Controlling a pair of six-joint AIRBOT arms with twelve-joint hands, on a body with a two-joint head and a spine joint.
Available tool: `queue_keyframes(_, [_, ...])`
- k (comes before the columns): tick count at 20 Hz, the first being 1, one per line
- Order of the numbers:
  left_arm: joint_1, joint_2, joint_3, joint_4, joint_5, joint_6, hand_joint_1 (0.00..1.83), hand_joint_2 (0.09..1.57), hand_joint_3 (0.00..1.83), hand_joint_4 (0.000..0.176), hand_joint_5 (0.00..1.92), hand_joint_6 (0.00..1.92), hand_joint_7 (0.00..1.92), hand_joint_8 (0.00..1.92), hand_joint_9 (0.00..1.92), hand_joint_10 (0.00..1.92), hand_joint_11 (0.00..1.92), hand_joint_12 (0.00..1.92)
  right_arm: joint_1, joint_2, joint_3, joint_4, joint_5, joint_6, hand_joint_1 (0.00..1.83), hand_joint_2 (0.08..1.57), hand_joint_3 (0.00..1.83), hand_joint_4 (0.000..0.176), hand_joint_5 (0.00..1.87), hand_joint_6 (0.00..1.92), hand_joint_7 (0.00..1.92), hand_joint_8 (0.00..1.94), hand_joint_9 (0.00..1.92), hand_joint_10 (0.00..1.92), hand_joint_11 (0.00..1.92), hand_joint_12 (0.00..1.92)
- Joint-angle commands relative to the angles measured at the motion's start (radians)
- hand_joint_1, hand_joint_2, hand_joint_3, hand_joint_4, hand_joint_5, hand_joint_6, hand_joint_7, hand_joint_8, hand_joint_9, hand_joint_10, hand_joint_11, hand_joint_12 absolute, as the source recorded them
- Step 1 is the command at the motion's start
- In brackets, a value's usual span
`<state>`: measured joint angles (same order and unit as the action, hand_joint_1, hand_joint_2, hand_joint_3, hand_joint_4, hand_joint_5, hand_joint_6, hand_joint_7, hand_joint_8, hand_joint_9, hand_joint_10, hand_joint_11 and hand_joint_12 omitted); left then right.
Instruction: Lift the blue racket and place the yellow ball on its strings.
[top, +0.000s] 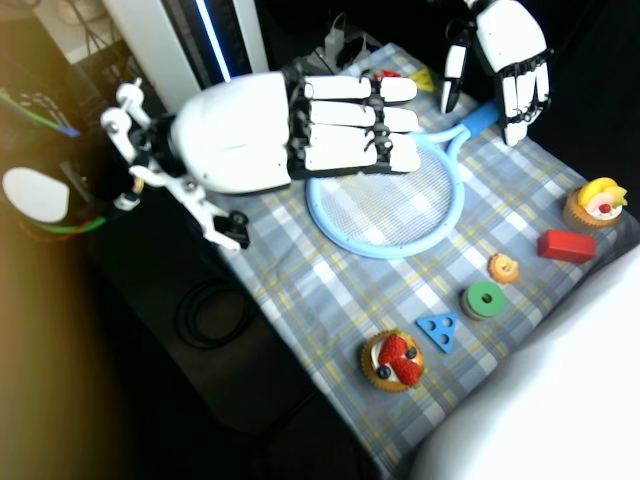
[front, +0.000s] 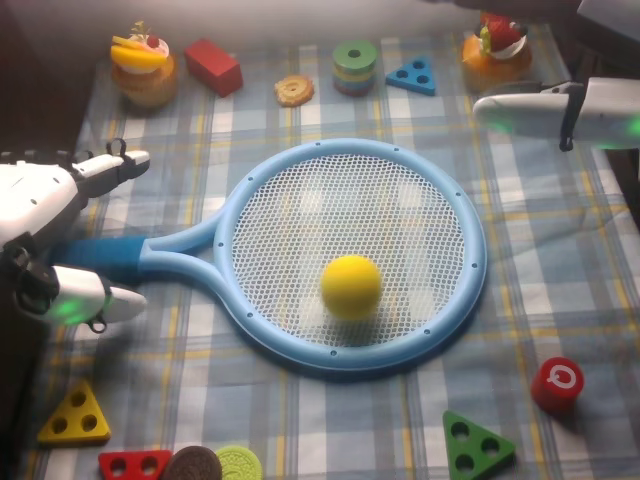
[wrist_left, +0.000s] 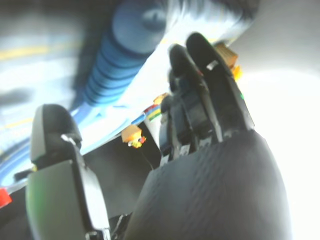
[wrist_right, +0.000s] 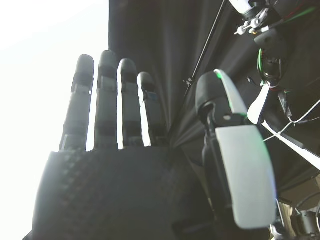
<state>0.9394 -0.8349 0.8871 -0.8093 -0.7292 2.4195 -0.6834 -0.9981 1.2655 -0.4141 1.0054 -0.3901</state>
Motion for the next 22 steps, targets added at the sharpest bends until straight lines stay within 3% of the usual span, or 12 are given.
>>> queue_keyframes(1, [-0.003,0.014,-0.002,0.035,-0.119,-0.022,0.82,0.89,0.00,0.176,0.12,0.00,0.28,0.00,0.40,0.00,0.09,0.94,0.008,-0.003,0.002,0.056,0.111,0.002,0.49,1.32,0.00,0.000,0.24,0.00,0.43,0.00,0.42,0.00,0.18,0.39])
queue_keyframes(3, [0.005,0.035,-0.025,0.070,-0.159,-0.091,0.80,0.87,0.00,0.176,0.14,0.00,0.26,0.00,0.41,0.00,0.03,1.15,0.000,-0.002,0.002,0.066,0.117,0.002,0.51,1.32,0.00,0.000,0.23,0.00,0.42,0.00,0.41,0.00,0.15,0.41])
queue_keyframes(4, [0.009,0.046,-0.036,0.088,-0.180,-0.125,0.79,0.86,0.00,0.141,0.14,0.00,0.28,0.00,0.38,0.00,0.01,1.17,-0.002,0.000,0.002,0.072,0.120,0.002,0.57,1.32,0.00,0.000,0.24,0.00,0.43,0.00,0.41,0.00,0.14,0.41])
queue_keyframes(9, [0.036,0.117,-0.116,0.243,-0.366,-0.384,0.71,0.85,0.00,0.147,0.03,0.00,0.20,0.00,0.17,0.01,0.00,0.59,-0.072,0.017,-0.016,0.163,0.187,-0.023,0.64,1.34,0.00,0.018,0.24,0.00,0.38,0.00,0.40,0.00,0.01,0.67])
queue_keyframes(10, [0.046,0.131,-0.129,0.277,-0.421,-0.463,0.67,0.85,0.00,0.170,0.01,0.00,0.17,0.00,0.11,0.01,0.00,0.48,-0.098,0.029,-0.033,0.206,0.222,-0.049,0.67,1.35,0.00,0.022,0.24,0.00,0.39,0.00,0.38,0.00,0.00,0.68])
queue_keyframes(12, [0.065,0.155,-0.134,0.336,-0.498,-0.630,0.74,0.80,0.00,0.154,0.04,0.01,0.20,0.01,0.14,0.00,0.00,0.54,-0.153,0.058,-0.072,0.278,0.300,-0.099,0.71,1.34,0.00,0.026,0.27,0.00,0.40,0.00,0.40,0.00,0.06,0.61])
queue_keyframes(14, [0.101,0.184,-0.126,0.389,-0.589,-0.846,0.77,0.81,0.00,0.175,0.00,0.00,0.16,0.00,0.12,0.00,0.00,0.49,-0.227,0.087,-0.113,0.357,0.405,-0.136,0.68,1.34,0.00,0.000,0.27,0.00,0.46,0.00,0.48,0.00,0.05,0.76])
queue_keyframes(15, [0.112,0.191,-0.121,0.401,-0.614,-0.907,0.80,0.81,0.00,0.164,0.00,0.00,0.16,0.00,0.12,0.00,0.00,0.49,-0.245,0.090,-0.119,0.376,0.434,-0.137,0.61,1.33,0.00,0.000,0.26,0.00,0.47,0.00,0.49,0.00,0.06,0.79])
queue_keyframes(17, [0.143,0.199,-0.086,0.440,-0.702,-1.163,0.71,0.86,0.00,0.136,0.00,0.00,0.16,0.00,0.17,0.01,0.00,0.80,-0.301,0.095,-0.144,0.445,0.528,-0.154,0.59,1.26,0.00,0.012,0.28,0.00,0.47,0.00,0.50,0.00,0.10,0.80])
queue_keyframes(20, [0.198,0.165,-0.006,0.449,-0.806,-1.474,0.46,0.93,0.01,0.158,0.01,0.00,0.24,0.01,0.25,0.00,0.00,0.98,-0.377,0.104,-0.189,0.541,0.673,-0.214,0.71,1.21,0.00,0.027,0.35,0.00,0.56,0.00,0.59,0.00,0.38,0.43])
queue_keyframes(21, [0.222,0.146,0.022,0.443,-0.858,-1.579,0.41,0.97,0.02,0.143,0.00,0.00,0.23,0.01,0.22,0.00,0.00,0.84,-0.404,0.107,-0.201,0.564,0.725,-0.224,0.70,1.23,0.01,0.037,0.29,0.00,0.51,0.00,0.54,0.00,0.32,0.37])
queue_keyframes(22, [0.233,0.137,0.034,0.440,-0.892,-1.625,0.37,1.03,0.02,0.097,0.00,0.00,0.18,0.00,0.16,0.00,0.00,0.67,-0.416,0.111,-0.209,0.574,0.754,-0.233,0.71,1.29,0.02,0.044,0.19,0.00,0.36,0.00,0.39,0.00,0.19,0.31])
